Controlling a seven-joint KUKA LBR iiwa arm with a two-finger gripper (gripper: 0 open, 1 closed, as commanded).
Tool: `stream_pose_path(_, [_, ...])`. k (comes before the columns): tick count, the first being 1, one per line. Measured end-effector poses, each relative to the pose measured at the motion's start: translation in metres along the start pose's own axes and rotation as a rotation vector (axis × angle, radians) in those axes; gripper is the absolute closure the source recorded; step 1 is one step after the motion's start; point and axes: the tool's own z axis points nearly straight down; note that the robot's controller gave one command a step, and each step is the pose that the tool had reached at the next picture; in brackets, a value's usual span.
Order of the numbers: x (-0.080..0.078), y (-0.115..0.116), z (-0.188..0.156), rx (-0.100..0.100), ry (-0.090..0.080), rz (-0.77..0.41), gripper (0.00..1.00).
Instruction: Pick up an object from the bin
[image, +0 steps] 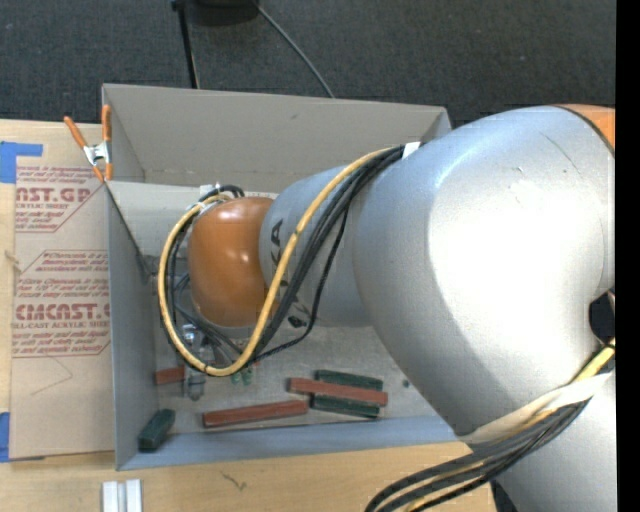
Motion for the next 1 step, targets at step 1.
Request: stream_pose_path(1, [-0.0025,-0.0062,0.0005,-0.002,0.0,0.038,1.0])
